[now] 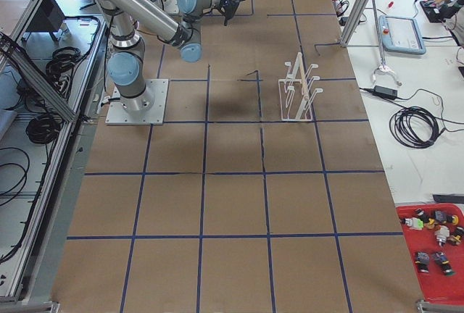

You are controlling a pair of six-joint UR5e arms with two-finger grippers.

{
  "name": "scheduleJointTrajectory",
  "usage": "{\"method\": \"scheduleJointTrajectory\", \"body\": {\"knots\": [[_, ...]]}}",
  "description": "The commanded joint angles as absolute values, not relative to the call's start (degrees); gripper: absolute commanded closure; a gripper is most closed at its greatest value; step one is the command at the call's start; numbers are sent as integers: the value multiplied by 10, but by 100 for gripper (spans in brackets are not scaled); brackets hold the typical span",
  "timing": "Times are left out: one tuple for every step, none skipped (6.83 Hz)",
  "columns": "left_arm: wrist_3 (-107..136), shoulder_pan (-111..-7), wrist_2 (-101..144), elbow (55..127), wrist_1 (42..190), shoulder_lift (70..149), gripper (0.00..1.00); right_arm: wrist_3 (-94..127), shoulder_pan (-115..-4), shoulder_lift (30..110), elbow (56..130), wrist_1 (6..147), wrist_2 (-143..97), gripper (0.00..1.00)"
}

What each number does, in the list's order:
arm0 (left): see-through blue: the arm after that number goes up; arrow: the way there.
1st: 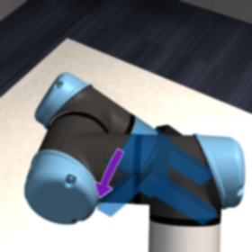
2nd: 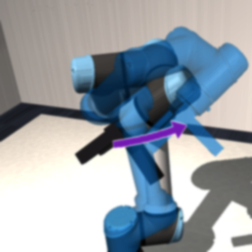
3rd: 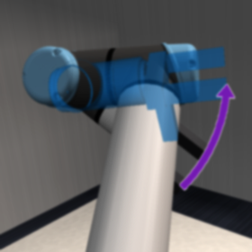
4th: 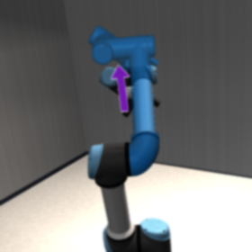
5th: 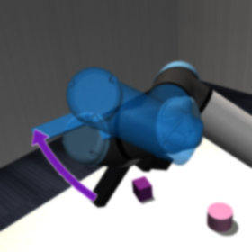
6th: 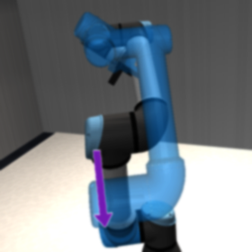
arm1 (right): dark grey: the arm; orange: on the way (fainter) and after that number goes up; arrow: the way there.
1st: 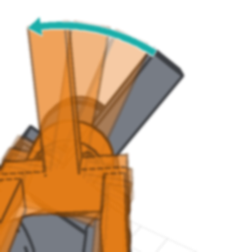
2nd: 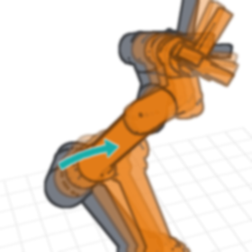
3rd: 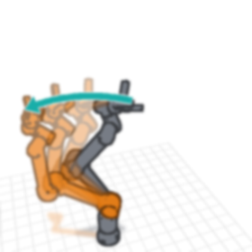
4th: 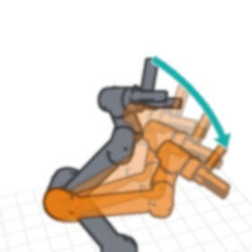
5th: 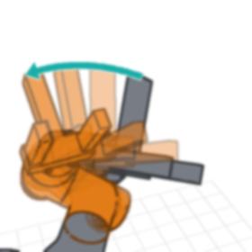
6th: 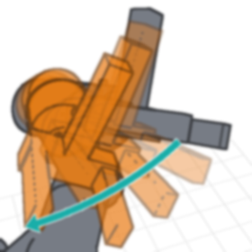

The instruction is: Transfer IKEA cup to right arm and place on rack

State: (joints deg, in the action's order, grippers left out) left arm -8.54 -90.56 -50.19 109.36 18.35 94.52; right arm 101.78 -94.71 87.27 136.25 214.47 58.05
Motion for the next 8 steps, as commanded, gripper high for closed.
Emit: {"method": "scheduleJointTrajectory", "body": {"knots": [[-76, -917, -450, 1214, -38, 949, 99, 1023, -947, 872, 1364, 2125, 582, 0], [-74, -934, -450, 1256, -82, 950, 99, 1021, -947, 872, 1361, 2110, 582, 0], [-69, -951, -452, 1272, -117, 958, 99, 1012, -947, 871, 1354, 2102, 579, 0], [-66, -959, -451, 1278, -127, 955, 99, 1006, -947, 863, 1338, 2097, 579, 0], [-66, -961, -449, 1282, -128, 949, 99, 1002, -947, 853, 1339, 2097, 579, 0], [-66, -963, -448, 1293, -132, 940, 99, 1002, -947, 851, 1342, 2097, 579, 0], [-65, -963, -448, 1297, -147, 946, 99, 1002, -947, 851, 1347, 2096, 580, 0], [-62, -963, -446, 1299, -148, 943, 99, 1002, -947, 850, 1346, 2085, 580, 0]]}}
